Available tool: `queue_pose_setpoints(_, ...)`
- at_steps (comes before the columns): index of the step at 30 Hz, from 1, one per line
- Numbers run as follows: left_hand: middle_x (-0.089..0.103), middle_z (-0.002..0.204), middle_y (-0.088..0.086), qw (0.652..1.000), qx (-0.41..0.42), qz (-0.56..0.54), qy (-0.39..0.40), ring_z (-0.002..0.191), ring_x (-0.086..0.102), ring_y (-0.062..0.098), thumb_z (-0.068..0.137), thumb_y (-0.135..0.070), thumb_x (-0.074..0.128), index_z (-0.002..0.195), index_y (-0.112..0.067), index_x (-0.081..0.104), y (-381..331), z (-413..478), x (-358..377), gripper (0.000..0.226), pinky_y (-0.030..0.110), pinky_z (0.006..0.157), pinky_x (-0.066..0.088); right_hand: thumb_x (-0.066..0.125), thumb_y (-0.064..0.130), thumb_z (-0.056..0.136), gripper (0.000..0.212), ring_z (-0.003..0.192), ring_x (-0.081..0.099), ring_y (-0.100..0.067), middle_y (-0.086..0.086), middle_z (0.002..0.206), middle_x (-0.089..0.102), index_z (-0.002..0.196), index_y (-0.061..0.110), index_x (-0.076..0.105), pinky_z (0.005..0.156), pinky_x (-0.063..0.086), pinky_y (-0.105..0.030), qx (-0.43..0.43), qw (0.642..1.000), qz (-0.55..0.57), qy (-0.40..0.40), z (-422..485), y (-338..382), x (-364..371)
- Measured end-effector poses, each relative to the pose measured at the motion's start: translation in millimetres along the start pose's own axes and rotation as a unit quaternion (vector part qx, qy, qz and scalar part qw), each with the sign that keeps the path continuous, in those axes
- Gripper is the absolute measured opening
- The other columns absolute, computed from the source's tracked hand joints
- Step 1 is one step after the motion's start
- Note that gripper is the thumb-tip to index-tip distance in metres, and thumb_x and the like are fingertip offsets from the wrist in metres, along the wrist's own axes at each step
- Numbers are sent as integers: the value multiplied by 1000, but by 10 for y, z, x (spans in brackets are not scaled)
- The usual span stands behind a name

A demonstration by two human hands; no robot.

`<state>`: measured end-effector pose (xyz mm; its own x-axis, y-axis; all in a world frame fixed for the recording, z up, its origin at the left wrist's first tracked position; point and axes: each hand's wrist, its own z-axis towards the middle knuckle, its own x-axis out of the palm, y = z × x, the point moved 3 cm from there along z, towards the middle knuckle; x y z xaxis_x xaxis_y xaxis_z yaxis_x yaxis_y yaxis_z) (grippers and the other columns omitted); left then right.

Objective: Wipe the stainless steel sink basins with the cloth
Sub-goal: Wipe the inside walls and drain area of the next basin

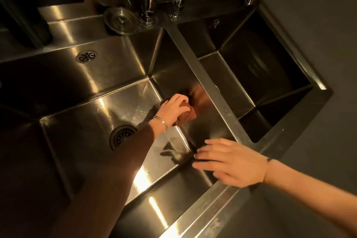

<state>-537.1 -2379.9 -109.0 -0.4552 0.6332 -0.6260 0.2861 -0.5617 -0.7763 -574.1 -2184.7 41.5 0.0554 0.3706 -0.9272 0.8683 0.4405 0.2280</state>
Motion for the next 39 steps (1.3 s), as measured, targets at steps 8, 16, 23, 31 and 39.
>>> queue_pose_setpoints(8, 37, 113, -29, 985, 5, -94, -147, 105, 42, -8, 80, -34, 61, 98, -49, 53, -5, 229, -314, 25, 34, 92, 43, 51, 32, 87, 39, 106, 55, -15, 1, 115, 63, 124, 24, 60, 85, 47, -28, -38, 994, 5, 100, -4, -491, 174)
queue_pose_setpoints(16, 46, 112, -4, 992, -98, -28, -76, 104, 49, 15, 84, -23, 61, 97, -20, 61, 528, 413, -166, 14, 30, 87, 41, 55, 38, 81, 45, 104, 53, -8, 9, 111, 63, 125, 28, 59, 91, 34, -15, 13, 996, 44, 77, -35, -569, 266)
queue_pose_setpoints(23, 47, 113, 0, 950, -129, -97, -266, 99, 42, -11, 79, -14, 60, 96, -14, 64, 692, 890, -794, 18, 10, 89, 38, 54, 43, 79, 46, 101, 57, -2, 15, 106, 66, 123, 32, 61, 87, 43, -14, 6, 994, 67, 86, -24, -576, 268)
queue_pose_setpoints(31, 47, 122, 10, 974, -211, -2, -81, 114, 39, 24, 82, -7, 63, 97, -16, 66, 846, 664, -182, 19, 37, 97, 39, 55, 39, 77, 46, 97, 57, -5, 12, 100, 65, 121, 29, 61, 81, 45, -17, 12, 994, 80, 75, -40, -602, 279)
queue_pose_setpoints(39, 50, 108, -30, 936, -50, -282, -203, 110, 44, -12, 74, -27, 69, 93, -44, 61, -167, 286, -304, 27, 7, 91, 39, 56, 37, 79, 42, 96, 58, -6, 10, 100, 65, 120, 28, 61, 82, 47, -19, 5, 994, 85, 66, -32, -601, 301)
